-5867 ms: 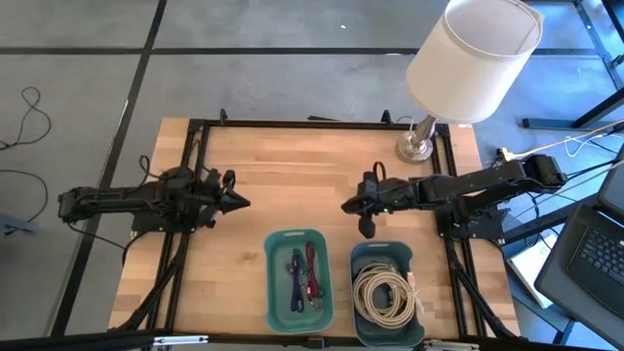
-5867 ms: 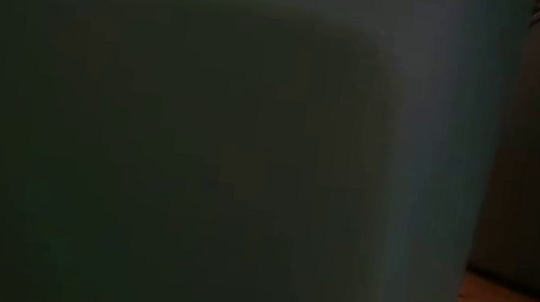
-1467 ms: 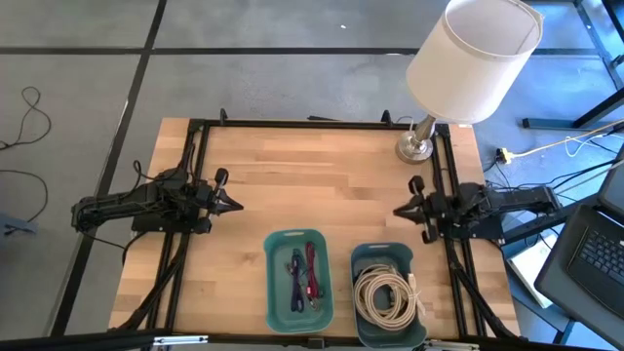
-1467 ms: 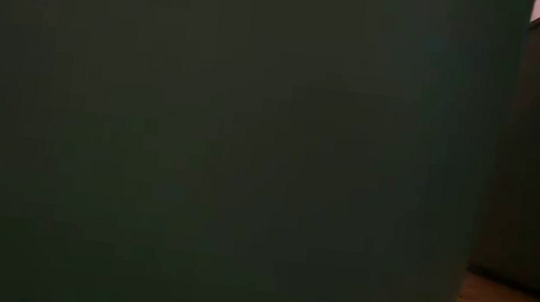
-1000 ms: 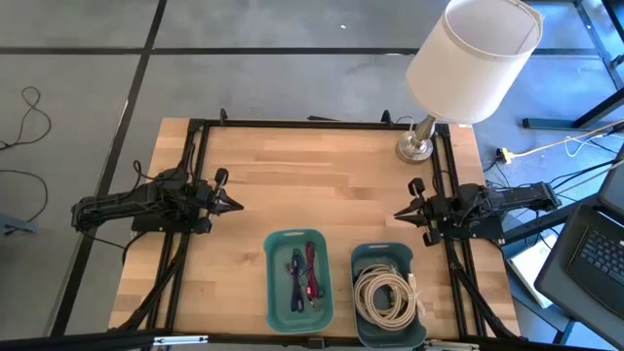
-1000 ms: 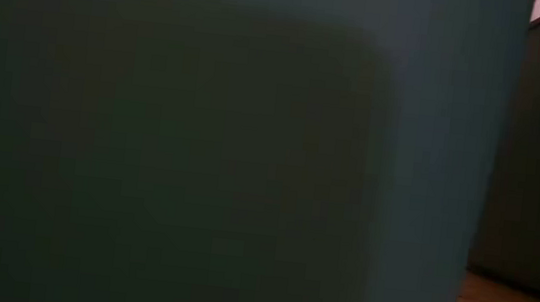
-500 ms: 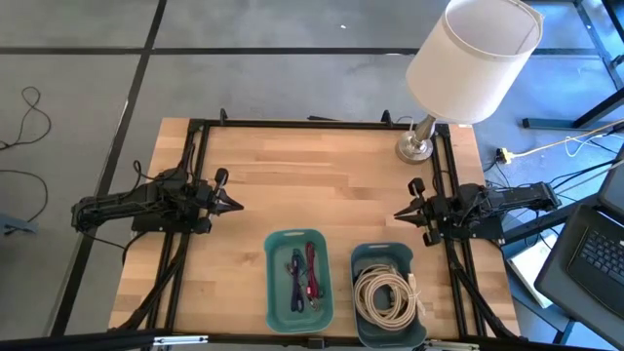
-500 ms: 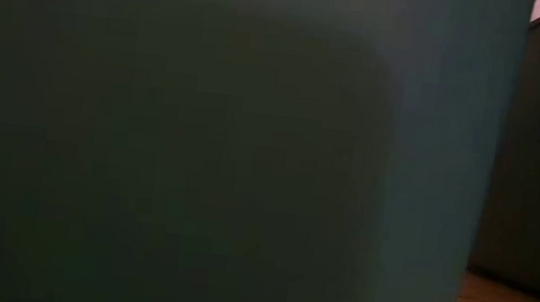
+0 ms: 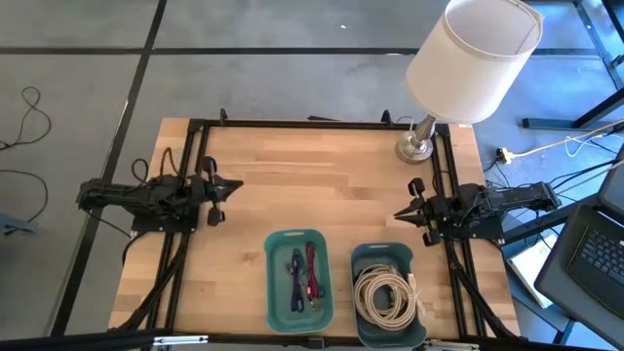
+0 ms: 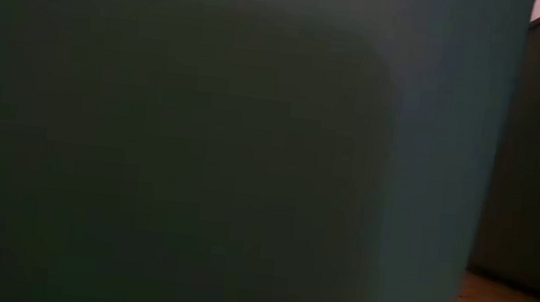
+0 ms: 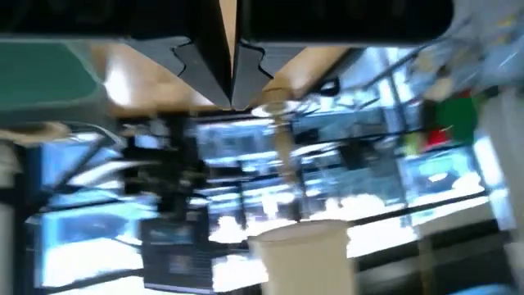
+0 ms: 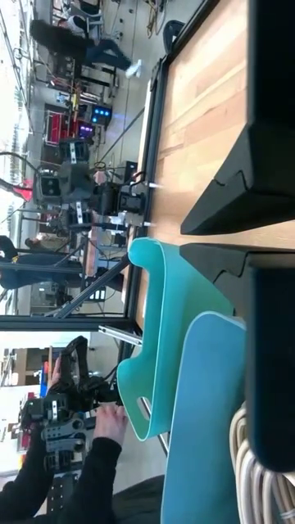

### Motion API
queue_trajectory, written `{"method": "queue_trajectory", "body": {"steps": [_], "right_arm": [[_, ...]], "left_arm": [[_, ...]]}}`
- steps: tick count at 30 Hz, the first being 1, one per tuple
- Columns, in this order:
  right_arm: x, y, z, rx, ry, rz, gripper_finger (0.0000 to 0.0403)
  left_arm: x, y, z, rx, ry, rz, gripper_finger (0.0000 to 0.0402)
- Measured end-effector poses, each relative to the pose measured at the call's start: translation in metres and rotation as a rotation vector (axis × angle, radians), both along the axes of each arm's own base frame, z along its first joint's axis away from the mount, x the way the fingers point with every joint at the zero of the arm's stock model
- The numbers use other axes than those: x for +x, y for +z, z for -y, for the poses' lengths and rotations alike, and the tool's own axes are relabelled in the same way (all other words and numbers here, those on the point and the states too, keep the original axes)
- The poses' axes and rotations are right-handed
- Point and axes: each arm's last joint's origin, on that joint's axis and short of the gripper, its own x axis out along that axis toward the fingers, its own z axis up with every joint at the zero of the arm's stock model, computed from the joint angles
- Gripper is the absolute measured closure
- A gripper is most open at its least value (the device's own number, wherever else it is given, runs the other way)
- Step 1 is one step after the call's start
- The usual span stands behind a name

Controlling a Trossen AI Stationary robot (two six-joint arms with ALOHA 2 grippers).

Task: Pick and place USB-C Cables
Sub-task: Return to Home Position

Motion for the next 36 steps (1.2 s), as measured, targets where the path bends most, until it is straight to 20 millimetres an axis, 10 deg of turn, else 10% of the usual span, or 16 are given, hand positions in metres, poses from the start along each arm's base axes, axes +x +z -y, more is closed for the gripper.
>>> {"method": "queue_trajectory", "body": {"steps": [9, 36], "right_arm": [[0.000, 0.000, 0.000, -0.003, 0.000, -0.001, 0.0370], [0.000, 0.000, 0.000, -0.003, 0.000, 0.000, 0.0370]], "left_arm": [[0.002, -0.008, 0.008, 0.009, -0.273, -0.080, 0.0398], [0.002, -0.015, -0.002, -0.110, -0.207, -0.132, 0.0396]]}}
